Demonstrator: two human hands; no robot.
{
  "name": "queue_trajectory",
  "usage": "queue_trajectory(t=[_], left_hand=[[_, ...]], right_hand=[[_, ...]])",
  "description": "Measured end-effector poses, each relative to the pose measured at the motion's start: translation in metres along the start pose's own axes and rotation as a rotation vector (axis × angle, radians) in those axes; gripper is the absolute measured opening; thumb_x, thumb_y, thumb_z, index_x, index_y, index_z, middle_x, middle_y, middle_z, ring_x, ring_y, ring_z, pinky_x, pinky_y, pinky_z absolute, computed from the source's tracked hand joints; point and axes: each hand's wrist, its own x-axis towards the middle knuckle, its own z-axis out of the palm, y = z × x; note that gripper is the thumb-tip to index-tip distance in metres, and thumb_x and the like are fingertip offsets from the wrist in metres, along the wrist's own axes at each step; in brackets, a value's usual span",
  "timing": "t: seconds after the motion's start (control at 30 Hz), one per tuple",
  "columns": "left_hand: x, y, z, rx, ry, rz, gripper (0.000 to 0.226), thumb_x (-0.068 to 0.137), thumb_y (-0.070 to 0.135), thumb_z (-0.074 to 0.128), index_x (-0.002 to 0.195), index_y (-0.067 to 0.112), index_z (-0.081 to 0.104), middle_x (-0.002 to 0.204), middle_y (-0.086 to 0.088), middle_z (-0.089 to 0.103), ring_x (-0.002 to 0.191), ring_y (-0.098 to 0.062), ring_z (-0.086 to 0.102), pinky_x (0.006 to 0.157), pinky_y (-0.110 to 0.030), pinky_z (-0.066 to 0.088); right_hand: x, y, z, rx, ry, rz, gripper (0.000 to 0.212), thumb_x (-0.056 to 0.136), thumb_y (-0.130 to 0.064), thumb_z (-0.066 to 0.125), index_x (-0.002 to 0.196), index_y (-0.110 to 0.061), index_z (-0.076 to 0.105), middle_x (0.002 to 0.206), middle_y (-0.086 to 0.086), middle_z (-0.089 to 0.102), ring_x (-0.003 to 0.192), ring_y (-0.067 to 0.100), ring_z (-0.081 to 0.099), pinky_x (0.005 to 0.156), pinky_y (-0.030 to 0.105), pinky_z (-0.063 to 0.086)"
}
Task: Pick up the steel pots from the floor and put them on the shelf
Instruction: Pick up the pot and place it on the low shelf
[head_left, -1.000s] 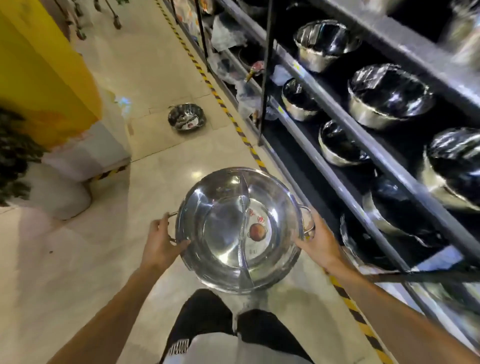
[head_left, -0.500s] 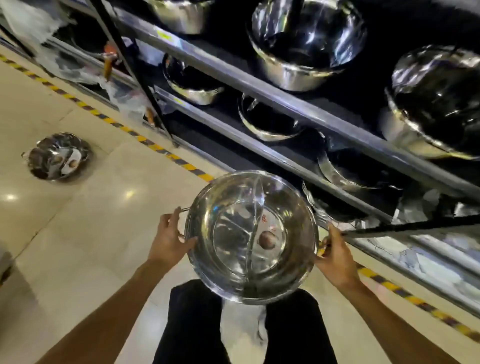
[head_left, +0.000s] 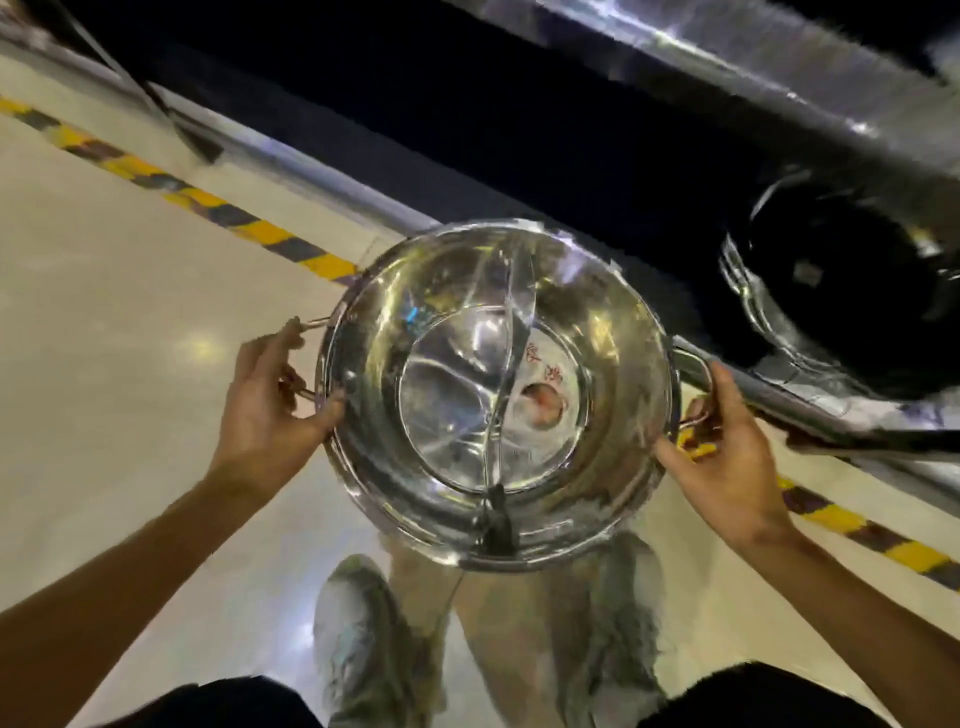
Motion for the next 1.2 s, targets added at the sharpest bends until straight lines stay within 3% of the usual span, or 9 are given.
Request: queue_trajectory(t=[0.2,0.3,0.43,0.6,0.7,0.8,0.93,1.03,1.2], left_hand=[[0.077,-0.03,0.05,-0.074,0.112,0.156,0.074,0.076,0.033,0.071,0.142,0.044,0.039,0.113,0.026,0.053,0.075,-0.003,0.057,0.075,-0.016,0.047],[0.132,-0.018,0.051,-0.134,0.208,0.193,0.081,0.075,0.033,0.069,0.148,0.029,0.034,0.116,0.007,0.063,0.075,0.003,0.057,0.082,-0.01,0.045],[0.168,0.007,0.033,-0.107,0.32,0.305,0.083,0.071,0.044,0.066,0.147,0.029,0.035,0.122,0.002,0.065,0.1,-0.012,0.064,0.1,-0.029,0.047],[0.175,0.032,0.014,-0.005,0.353,0.285,0.079,0.076,0.028,0.072,0.147,0.014,0.04,0.119,-0.004,0.065,0.101,0.0,0.059,0.095,-0.018,0.038],[0.175,0.033,0.02,-0.035,0.373,0.248,0.079,0.074,0.021,0.075,0.145,0.008,0.041,0.095,0.007,0.065,0.085,0.025,0.052,0.081,0.001,0.026],[0.18,0.015,0.033,-0.091,0.394,0.222,0.079,0.074,0.021,0.077,0.144,0.012,0.042,0.084,0.016,0.061,0.078,0.031,0.049,0.078,-0.001,0.03],[0.196,0.005,0.048,-0.094,0.376,0.225,0.077,0.072,0.031,0.074,0.141,0.02,0.042,0.073,0.026,0.056,0.072,0.025,0.053,0.078,-0.013,0.038],[0.202,0.015,0.058,-0.135,0.374,0.234,0.079,0.075,0.026,0.074,0.145,0.013,0.04,0.095,0.016,0.063,0.081,0.013,0.052,0.084,-0.006,0.034],[0.211,0.038,0.072,-0.12,0.355,0.24,0.084,0.079,0.019,0.075,0.15,0.011,0.03,0.118,-0.004,0.065,0.091,-0.006,0.055,0.089,-0.024,0.041]], right_hand=[[0.058,0.022,0.046,-0.12,0.101,-0.105,0.107,0.071,-0.086,0.054,0.158,-0.036,0.015,0.147,-0.003,0.045,0.124,0.004,0.046,0.103,0.035,0.044],[0.104,0.011,0.046,-0.096,0.211,-0.168,0.106,0.072,-0.078,0.057,0.159,-0.031,0.018,0.121,-0.009,0.049,0.105,-0.002,0.045,0.091,0.03,0.043],[0.147,-0.012,0.033,-0.083,0.348,-0.267,0.097,0.076,-0.064,0.062,0.156,-0.028,0.022,0.108,-0.016,0.045,0.094,0.002,0.046,0.08,0.024,0.041],[0.158,-0.044,0.021,-0.121,0.296,-0.249,0.061,0.08,-0.05,0.068,0.13,-0.021,0.047,0.102,0.002,0.053,0.089,0.023,0.055,0.071,0.033,0.041],[0.163,-0.054,0.021,-0.14,0.301,-0.198,0.058,0.085,-0.04,0.069,0.131,-0.01,0.05,0.104,0.001,0.049,0.102,0.029,0.056,0.081,0.033,0.039],[0.17,-0.053,0.027,-0.156,0.321,-0.172,0.066,0.085,-0.038,0.07,0.139,-0.006,0.047,0.106,0.003,0.051,0.105,0.027,0.055,0.084,0.032,0.039],[0.178,-0.042,0.029,-0.218,0.335,-0.238,0.083,0.082,-0.05,0.067,0.15,-0.012,0.037,0.106,0.0,0.051,0.1,0.018,0.05,0.082,0.032,0.04],[0.176,-0.035,0.023,-0.227,0.355,-0.177,0.086,0.081,-0.054,0.064,0.152,-0.015,0.034,0.108,-0.002,0.048,0.102,0.015,0.05,0.084,0.035,0.044],[0.175,-0.027,0.028,-0.176,0.344,-0.036,0.062,0.084,-0.051,0.064,0.129,-0.009,0.051,0.107,0.009,0.062,0.098,0.028,0.062,0.081,0.041,0.053]])
